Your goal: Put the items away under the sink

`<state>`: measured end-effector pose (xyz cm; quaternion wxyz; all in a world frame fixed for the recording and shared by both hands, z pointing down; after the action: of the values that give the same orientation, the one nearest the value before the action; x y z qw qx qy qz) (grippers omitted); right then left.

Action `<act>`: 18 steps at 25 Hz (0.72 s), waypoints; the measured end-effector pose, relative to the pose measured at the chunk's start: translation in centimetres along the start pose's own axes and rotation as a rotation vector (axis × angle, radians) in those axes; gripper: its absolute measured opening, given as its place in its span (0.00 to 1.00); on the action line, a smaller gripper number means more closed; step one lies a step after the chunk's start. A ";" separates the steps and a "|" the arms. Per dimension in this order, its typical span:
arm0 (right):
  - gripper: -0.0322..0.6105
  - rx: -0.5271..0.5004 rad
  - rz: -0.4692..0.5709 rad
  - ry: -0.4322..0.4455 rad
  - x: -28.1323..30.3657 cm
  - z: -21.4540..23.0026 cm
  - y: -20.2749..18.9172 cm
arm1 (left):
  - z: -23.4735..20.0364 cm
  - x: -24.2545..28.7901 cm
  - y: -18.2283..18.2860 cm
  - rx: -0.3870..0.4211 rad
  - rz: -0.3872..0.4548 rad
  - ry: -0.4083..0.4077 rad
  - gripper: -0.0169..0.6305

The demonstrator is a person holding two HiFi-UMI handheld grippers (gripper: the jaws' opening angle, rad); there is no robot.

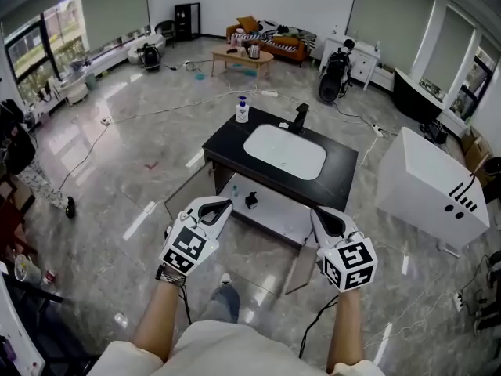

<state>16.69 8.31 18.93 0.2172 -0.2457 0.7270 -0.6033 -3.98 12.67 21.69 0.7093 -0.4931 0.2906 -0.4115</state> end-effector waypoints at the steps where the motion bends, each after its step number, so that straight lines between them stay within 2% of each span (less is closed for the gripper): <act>1: 0.06 0.001 0.005 -0.005 1.5 0.7 0.1 | -1.3 1.2 -0.4 -0.001 0.002 -0.006 0.03; 9: 0.06 0.032 0.006 -0.026 12.3 5.8 0.1 | -10.2 9.2 -2.7 0.007 0.013 -0.069 0.03; 18: 0.06 0.057 -0.008 -0.033 20.7 8.6 -1.1 | -17.9 13.1 -6.2 -0.018 0.001 -0.071 0.03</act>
<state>5.78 -11.31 18.09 0.2335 -0.2523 0.7049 -0.6204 -14.01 -8.06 21.27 0.7150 -0.5134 0.2692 -0.3908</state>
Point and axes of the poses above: the fingertips, and each gripper's own axes: x forward along the fingers, z to its right, y out of its top, the point moved 3 cm from there along -x, backward along the fingers, and after that the axes turned 15 degrees about z, right-handed, at the moved point
